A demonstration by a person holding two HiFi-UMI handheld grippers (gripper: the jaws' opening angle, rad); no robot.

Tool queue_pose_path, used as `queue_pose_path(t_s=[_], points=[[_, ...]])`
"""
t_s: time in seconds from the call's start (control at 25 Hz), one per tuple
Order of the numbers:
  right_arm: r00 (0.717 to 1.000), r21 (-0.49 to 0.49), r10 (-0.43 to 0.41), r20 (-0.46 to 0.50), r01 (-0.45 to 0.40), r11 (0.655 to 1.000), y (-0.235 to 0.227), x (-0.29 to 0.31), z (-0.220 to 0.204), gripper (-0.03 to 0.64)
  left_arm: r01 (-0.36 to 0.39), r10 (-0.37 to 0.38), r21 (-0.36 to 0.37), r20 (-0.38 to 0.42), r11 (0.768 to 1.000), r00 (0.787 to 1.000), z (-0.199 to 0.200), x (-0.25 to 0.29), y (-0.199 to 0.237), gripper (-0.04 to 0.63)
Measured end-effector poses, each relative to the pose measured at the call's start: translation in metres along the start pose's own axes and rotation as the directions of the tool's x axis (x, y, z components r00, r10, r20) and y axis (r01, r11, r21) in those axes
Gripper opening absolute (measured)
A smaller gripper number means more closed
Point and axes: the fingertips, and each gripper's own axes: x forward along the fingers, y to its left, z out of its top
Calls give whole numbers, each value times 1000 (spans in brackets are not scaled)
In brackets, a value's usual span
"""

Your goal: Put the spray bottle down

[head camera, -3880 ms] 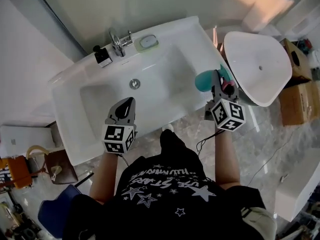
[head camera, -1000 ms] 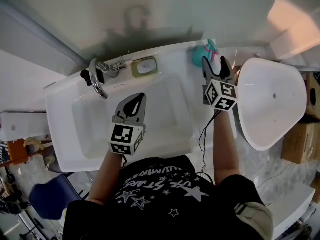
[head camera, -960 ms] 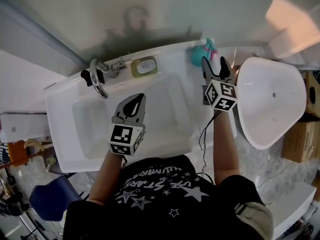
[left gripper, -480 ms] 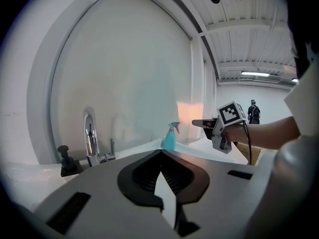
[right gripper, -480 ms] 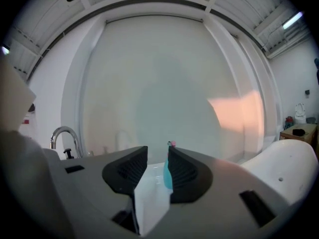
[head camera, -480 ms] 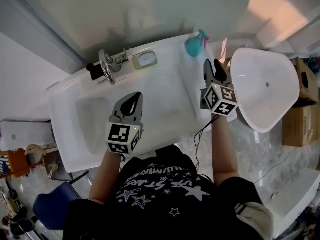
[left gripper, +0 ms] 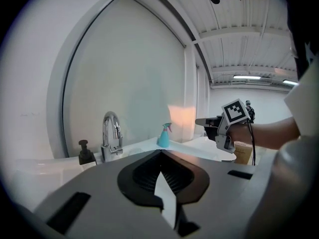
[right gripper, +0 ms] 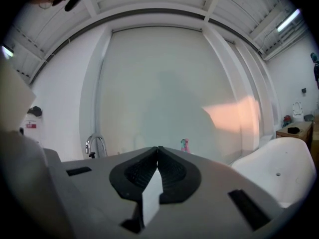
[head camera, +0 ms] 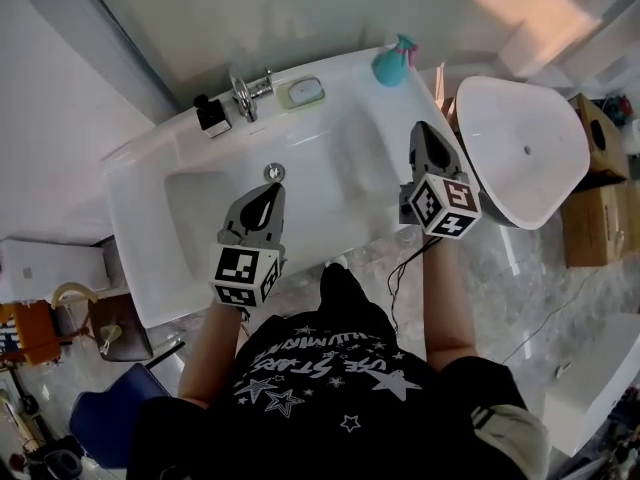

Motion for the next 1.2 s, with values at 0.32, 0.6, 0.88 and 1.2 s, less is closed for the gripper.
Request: queue_pose_path(t_s=[0.32, 0.6, 0.88, 1.2], points=[[1000, -23, -12, 17, 13, 1000, 59, -68, -12, 12, 20, -21, 20, 24, 1000, 1000, -23, -78, 6, 15], [1000, -36, -23, 15, 23, 999, 111, -127, -24, 12, 38, -39, 33, 34, 999, 999, -42, -151, 4, 15], [999, -57, -48, 6, 48, 997, 156, -190, -40, 12, 75, -76, 36, 38, 997, 996, -65, -212, 3, 15], [995, -65, -85, -50, 82, 995, 186, -260, -77, 12, 159, -159, 31, 6, 987, 987, -95, -246, -21, 15]])
